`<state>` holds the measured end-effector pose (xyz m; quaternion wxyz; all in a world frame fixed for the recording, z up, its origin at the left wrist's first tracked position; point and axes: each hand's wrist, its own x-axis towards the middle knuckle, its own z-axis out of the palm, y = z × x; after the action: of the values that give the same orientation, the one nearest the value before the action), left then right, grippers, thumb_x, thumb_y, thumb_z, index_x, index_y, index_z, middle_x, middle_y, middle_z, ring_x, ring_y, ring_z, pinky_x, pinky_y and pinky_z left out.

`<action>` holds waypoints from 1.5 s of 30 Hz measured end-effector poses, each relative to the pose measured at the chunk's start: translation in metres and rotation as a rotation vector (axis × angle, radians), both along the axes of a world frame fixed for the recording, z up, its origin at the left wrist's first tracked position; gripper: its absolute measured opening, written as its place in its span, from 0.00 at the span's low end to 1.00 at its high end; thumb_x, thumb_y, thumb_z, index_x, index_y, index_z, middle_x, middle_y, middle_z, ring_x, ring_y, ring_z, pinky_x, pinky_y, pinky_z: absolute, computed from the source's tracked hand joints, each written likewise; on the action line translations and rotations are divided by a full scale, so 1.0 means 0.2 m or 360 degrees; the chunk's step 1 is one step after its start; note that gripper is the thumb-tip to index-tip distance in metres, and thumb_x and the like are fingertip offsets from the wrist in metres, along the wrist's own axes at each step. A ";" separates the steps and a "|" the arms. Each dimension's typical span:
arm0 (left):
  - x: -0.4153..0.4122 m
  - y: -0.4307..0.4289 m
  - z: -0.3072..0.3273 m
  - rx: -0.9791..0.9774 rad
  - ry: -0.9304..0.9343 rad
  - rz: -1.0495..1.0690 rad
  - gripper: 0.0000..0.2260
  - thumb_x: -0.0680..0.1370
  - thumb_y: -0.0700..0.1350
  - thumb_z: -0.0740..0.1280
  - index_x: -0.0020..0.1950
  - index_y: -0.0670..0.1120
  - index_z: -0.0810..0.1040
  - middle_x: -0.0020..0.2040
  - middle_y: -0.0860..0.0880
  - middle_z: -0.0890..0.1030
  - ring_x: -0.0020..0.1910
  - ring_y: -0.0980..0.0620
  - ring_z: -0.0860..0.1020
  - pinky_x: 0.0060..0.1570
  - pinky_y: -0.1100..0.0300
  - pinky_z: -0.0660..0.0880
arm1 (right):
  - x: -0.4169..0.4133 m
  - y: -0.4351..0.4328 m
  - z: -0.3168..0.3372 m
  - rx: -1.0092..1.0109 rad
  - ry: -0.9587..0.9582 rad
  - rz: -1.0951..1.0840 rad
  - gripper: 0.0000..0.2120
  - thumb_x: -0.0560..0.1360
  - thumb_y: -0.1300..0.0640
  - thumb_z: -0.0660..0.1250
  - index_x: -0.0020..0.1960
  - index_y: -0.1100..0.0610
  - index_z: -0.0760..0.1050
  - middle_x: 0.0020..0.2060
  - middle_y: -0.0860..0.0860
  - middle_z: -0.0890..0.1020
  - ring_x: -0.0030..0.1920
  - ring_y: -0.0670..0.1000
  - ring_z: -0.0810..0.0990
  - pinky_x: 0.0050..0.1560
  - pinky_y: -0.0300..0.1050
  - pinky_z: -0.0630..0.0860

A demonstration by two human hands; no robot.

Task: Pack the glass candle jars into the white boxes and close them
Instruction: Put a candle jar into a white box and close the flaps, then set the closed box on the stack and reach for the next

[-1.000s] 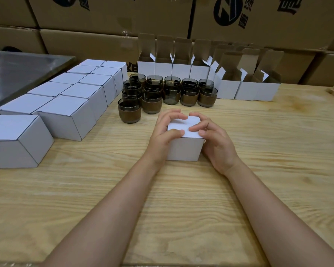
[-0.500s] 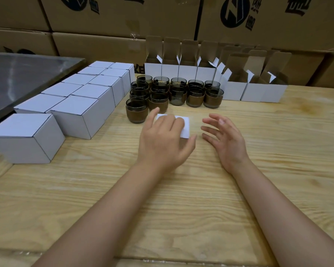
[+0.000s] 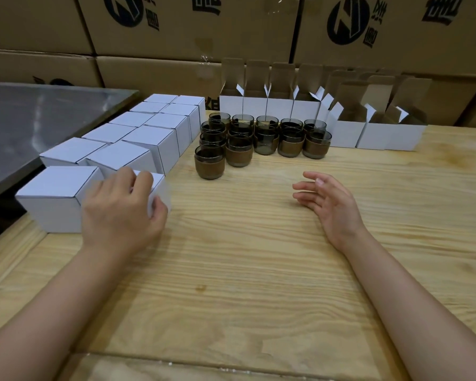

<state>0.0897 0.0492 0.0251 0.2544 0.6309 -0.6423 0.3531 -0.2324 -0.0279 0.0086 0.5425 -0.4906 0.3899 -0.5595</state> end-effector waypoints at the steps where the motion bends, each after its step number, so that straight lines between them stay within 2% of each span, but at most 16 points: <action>1: 0.01 0.00 0.00 0.0009 0.0003 0.0019 0.09 0.71 0.44 0.62 0.40 0.38 0.73 0.35 0.41 0.71 0.30 0.42 0.71 0.32 0.51 0.66 | 0.00 0.00 0.00 -0.0001 0.0000 0.0001 0.10 0.78 0.59 0.59 0.56 0.58 0.76 0.46 0.58 0.83 0.48 0.56 0.81 0.58 0.53 0.74; 11: 0.07 0.07 0.01 0.0036 -0.0045 0.0090 0.10 0.71 0.45 0.59 0.41 0.39 0.73 0.34 0.41 0.69 0.31 0.41 0.71 0.34 0.50 0.62 | 0.00 -0.01 0.00 -0.0007 0.0003 0.0012 0.10 0.78 0.59 0.59 0.54 0.57 0.77 0.45 0.56 0.83 0.47 0.55 0.81 0.57 0.51 0.75; 19: 0.12 0.06 0.06 0.0254 0.0237 0.0213 0.14 0.68 0.47 0.57 0.45 0.38 0.74 0.40 0.38 0.72 0.37 0.38 0.73 0.38 0.46 0.64 | 0.00 -0.01 0.00 -0.0016 -0.0002 0.0028 0.11 0.77 0.59 0.59 0.55 0.59 0.77 0.45 0.57 0.83 0.48 0.56 0.81 0.56 0.50 0.74; 22: 0.12 0.03 0.09 0.0449 0.0392 0.0237 0.22 0.66 0.52 0.56 0.51 0.40 0.76 0.55 0.37 0.76 0.53 0.36 0.74 0.50 0.44 0.65 | 0.00 -0.01 0.00 -0.0011 -0.0002 0.0031 0.11 0.77 0.59 0.58 0.55 0.59 0.77 0.45 0.56 0.83 0.47 0.56 0.81 0.56 0.50 0.74; 24: 0.11 0.01 0.12 0.0643 0.0483 0.0280 0.27 0.65 0.54 0.57 0.60 0.44 0.76 0.68 0.40 0.72 0.67 0.40 0.68 0.62 0.45 0.61 | 0.00 -0.01 0.00 -0.0009 -0.0003 0.0032 0.11 0.77 0.59 0.58 0.55 0.59 0.77 0.45 0.56 0.83 0.48 0.56 0.81 0.56 0.50 0.75; 25: 0.12 0.00 0.14 0.0732 0.0482 0.0288 0.30 0.65 0.56 0.56 0.63 0.45 0.75 0.70 0.43 0.71 0.70 0.43 0.66 0.64 0.47 0.59 | 0.00 -0.01 0.00 -0.0008 -0.0004 0.0034 0.11 0.77 0.59 0.58 0.55 0.59 0.77 0.45 0.56 0.83 0.48 0.56 0.81 0.56 0.50 0.75; 27: 0.13 -0.02 0.17 0.0846 0.0433 0.0267 0.32 0.65 0.59 0.53 0.63 0.46 0.75 0.64 0.45 0.75 0.64 0.45 0.71 0.60 0.49 0.62 | 0.00 -0.01 0.00 -0.0008 -0.0010 0.0038 0.11 0.77 0.59 0.59 0.55 0.59 0.77 0.45 0.56 0.83 0.48 0.56 0.81 0.56 0.49 0.75; 29: 0.14 -0.04 0.20 0.0917 0.0367 0.0235 0.34 0.63 0.62 0.48 0.59 0.45 0.77 0.52 0.46 0.76 0.53 0.45 0.72 0.50 0.52 0.63 | 0.00 -0.01 0.00 -0.0007 -0.0017 0.0039 0.11 0.77 0.60 0.58 0.55 0.59 0.77 0.45 0.56 0.83 0.48 0.55 0.81 0.56 0.50 0.75; 30: 0.14 -0.06 0.21 0.0951 0.0370 0.0215 0.34 0.63 0.61 0.47 0.58 0.45 0.77 0.53 0.46 0.76 0.54 0.45 0.72 0.48 0.53 0.62 | 0.00 -0.01 0.00 -0.0006 -0.0018 0.0040 0.11 0.77 0.60 0.58 0.54 0.59 0.77 0.45 0.56 0.83 0.48 0.56 0.81 0.56 0.50 0.74; 31: 0.14 -0.07 0.22 0.0986 0.0401 0.0185 0.33 0.64 0.60 0.48 0.60 0.45 0.76 0.59 0.46 0.76 0.58 0.45 0.71 0.50 0.52 0.62 | 0.00 -0.01 0.00 -0.0005 -0.0020 0.0039 0.11 0.77 0.59 0.59 0.54 0.59 0.77 0.45 0.56 0.83 0.48 0.56 0.81 0.56 0.50 0.74; 33: 0.14 -0.08 0.22 0.1058 0.0425 0.0144 0.34 0.65 0.58 0.50 0.69 0.48 0.72 0.72 0.51 0.69 0.70 0.47 0.65 0.60 0.51 0.60 | 0.00 -0.01 0.00 -0.0001 -0.0024 0.0036 0.11 0.76 0.58 0.60 0.54 0.59 0.77 0.44 0.56 0.84 0.48 0.56 0.81 0.56 0.50 0.75; 35: 0.14 -0.09 0.22 0.1092 0.0328 0.0173 0.35 0.67 0.57 0.50 0.73 0.50 0.66 0.76 0.53 0.62 0.73 0.49 0.60 0.66 0.51 0.58 | 0.00 -0.01 -0.01 -0.0001 -0.0018 0.0035 0.11 0.76 0.59 0.59 0.54 0.59 0.77 0.44 0.56 0.84 0.48 0.55 0.81 0.56 0.50 0.75; 37: 0.14 -0.10 0.18 0.1020 0.0208 0.0233 0.30 0.72 0.55 0.53 0.74 0.50 0.66 0.76 0.52 0.62 0.73 0.48 0.60 0.66 0.51 0.58 | 0.00 -0.01 -0.01 -0.0002 -0.0014 0.0034 0.11 0.77 0.60 0.59 0.54 0.59 0.77 0.44 0.56 0.83 0.48 0.55 0.81 0.56 0.49 0.75; 39: 0.15 -0.13 0.15 0.0834 0.0194 0.0220 0.22 0.77 0.45 0.60 0.72 0.47 0.70 0.73 0.49 0.67 0.70 0.43 0.64 0.64 0.48 0.61 | 0.00 -0.01 -0.01 0.0001 -0.0013 0.0030 0.10 0.78 0.60 0.58 0.54 0.59 0.77 0.45 0.57 0.83 0.48 0.56 0.80 0.55 0.49 0.75; 41: 0.14 -0.15 0.13 0.0703 0.0275 0.0185 0.20 0.75 0.38 0.62 0.68 0.44 0.75 0.68 0.44 0.74 0.65 0.39 0.68 0.61 0.45 0.65 | 0.00 -0.01 -0.01 0.0005 -0.0003 0.0026 0.10 0.78 0.61 0.58 0.54 0.59 0.77 0.45 0.57 0.83 0.48 0.55 0.80 0.55 0.48 0.75; 45: 0.16 -0.19 0.13 0.0573 0.0367 0.0103 0.20 0.70 0.34 0.68 0.62 0.41 0.78 0.58 0.41 0.79 0.56 0.35 0.72 0.55 0.44 0.68 | 0.01 -0.01 0.00 0.0011 0.0000 0.0021 0.10 0.78 0.62 0.58 0.54 0.59 0.77 0.44 0.56 0.83 0.47 0.55 0.80 0.54 0.48 0.76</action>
<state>0.1214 0.0117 0.0508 0.1979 0.7226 -0.6412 0.1663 -0.2313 -0.0299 0.0081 0.5479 -0.4912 0.3885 -0.5546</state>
